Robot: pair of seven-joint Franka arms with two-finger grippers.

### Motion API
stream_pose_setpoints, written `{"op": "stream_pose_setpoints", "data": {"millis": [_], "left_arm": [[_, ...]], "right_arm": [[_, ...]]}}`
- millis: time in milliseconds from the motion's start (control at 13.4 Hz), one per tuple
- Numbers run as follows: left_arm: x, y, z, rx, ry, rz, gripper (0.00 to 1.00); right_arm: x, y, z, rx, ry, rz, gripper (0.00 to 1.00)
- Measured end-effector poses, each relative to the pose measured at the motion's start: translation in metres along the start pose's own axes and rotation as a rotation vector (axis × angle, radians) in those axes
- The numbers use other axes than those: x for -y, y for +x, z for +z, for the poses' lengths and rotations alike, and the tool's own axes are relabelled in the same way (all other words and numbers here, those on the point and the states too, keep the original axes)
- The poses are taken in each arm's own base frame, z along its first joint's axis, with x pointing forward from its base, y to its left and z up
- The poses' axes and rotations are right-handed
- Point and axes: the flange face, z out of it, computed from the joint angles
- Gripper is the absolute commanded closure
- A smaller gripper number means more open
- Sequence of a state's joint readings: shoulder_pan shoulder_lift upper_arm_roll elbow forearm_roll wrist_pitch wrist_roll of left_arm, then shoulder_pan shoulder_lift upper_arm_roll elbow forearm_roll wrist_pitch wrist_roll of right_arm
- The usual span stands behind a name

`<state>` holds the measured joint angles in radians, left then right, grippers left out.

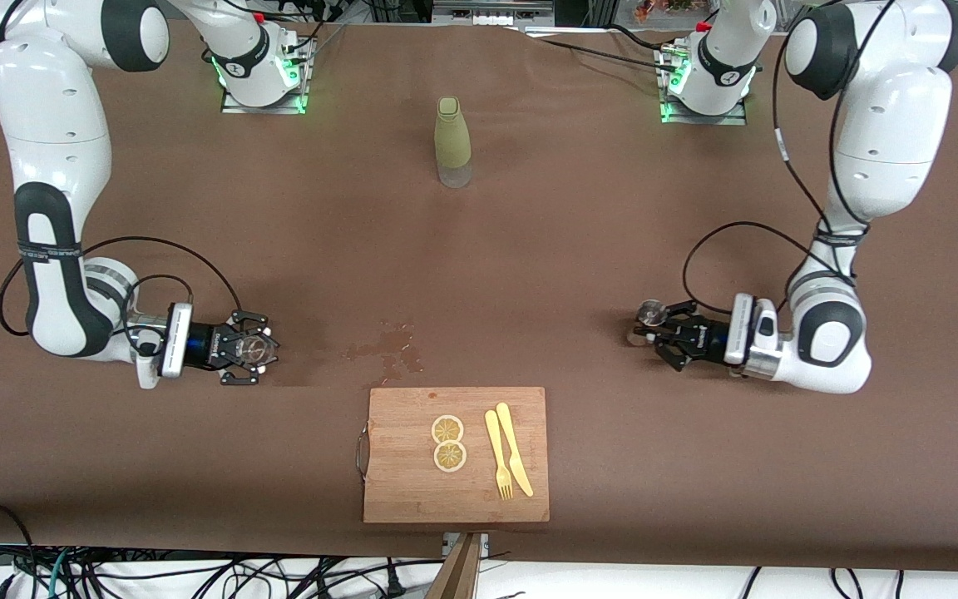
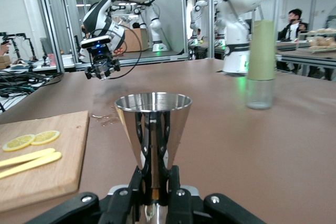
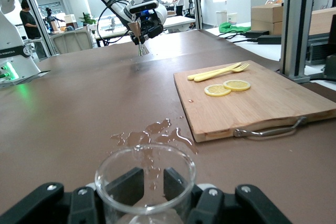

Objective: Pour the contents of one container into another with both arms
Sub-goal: 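Lift the jigger and beaker and bring both grippers together mid-table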

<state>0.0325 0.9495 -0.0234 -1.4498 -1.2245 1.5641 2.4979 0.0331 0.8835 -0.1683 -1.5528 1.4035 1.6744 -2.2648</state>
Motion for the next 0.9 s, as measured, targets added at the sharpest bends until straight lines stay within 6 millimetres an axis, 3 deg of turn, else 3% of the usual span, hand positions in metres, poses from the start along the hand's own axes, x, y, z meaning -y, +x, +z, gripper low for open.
{"op": "stream_pose_setpoints", "data": {"millis": [523,897], "left_arm": [[0.032,0.022,0.128,-0.027,0.167,-0.086,1.0],[0.035,0.033,0.207,0.023,0.262,-0.18,1.0]], "right_arm": [[-0.009,0.056,0.091,0.111,0.013,0.047,0.73],[-0.004,0.082,0.122,0.169,0.016,0.058,0.73]]}}
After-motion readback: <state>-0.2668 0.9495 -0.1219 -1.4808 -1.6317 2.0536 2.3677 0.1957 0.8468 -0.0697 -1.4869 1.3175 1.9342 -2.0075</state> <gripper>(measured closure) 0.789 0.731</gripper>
